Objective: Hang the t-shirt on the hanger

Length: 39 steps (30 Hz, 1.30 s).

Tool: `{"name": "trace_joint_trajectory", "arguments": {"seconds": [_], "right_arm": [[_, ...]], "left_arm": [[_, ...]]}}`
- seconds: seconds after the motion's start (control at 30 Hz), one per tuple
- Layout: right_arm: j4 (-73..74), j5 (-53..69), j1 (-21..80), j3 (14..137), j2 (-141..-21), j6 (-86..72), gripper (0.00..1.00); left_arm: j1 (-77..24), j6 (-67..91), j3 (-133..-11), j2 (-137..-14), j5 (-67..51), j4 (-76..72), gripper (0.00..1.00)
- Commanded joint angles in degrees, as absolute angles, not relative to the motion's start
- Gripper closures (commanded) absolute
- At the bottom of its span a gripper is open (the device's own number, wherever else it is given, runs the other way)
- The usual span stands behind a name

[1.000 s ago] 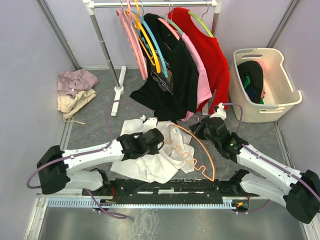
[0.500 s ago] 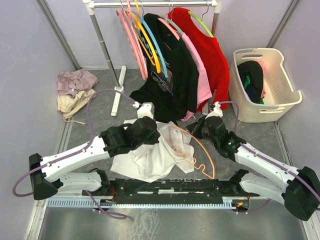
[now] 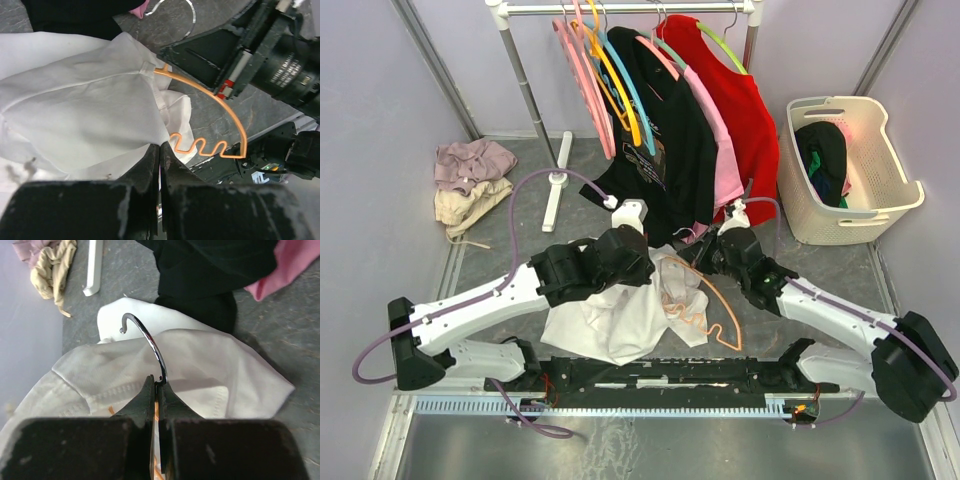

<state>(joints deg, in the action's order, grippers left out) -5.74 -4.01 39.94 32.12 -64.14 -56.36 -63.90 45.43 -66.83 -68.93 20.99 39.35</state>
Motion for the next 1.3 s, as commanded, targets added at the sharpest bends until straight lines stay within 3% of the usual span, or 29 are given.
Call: {"name": "trace_joint_trajectory", "arguments": {"seconds": [0.0,0.27,0.7,0.83,0.93,1.13,1.27], "right_arm": [[-17.54,-0.31,39.93,35.57,-66.49,-59.90,0.99],[-26.50,2.04,40.57,36.03,-68.85,-63.46,0.99],[-39.86,2.05,40.66,32.43,-61.77,-64.00,0.99],[-44.43,3.25,40.65,30.81,-59.99,-66.21,0.99],[-46.65,4.05,40.61,29.80,-58.89,-67.92,0.99],[-48.07,6.27,40.78,29.07,-57.53,-68.47,0.99],[-47.06,8.24,40.88,29.19,-56.58,-67.85,0.99]], "left_arm": [[-64.99,43.16,-71.01,-69.74,20.71,38.17,0.97],[-66.71,42.62,-74.73,-72.70,19.37,38.14,0.97],[-70.27,43.52,-78.45,-73.53,18.26,41.59,0.97],[-70.40,42.80,-81.02,-73.21,18.19,44.82,0.92],[-70.39,41.39,-85.36,-73.28,16.93,47.94,0.79],[-70.66,38.74,-100.31,-76.46,9.80,54.34,0.64],[-71.32,36.88,-113.25,-79.69,10.40,63.48,0.62]]}}
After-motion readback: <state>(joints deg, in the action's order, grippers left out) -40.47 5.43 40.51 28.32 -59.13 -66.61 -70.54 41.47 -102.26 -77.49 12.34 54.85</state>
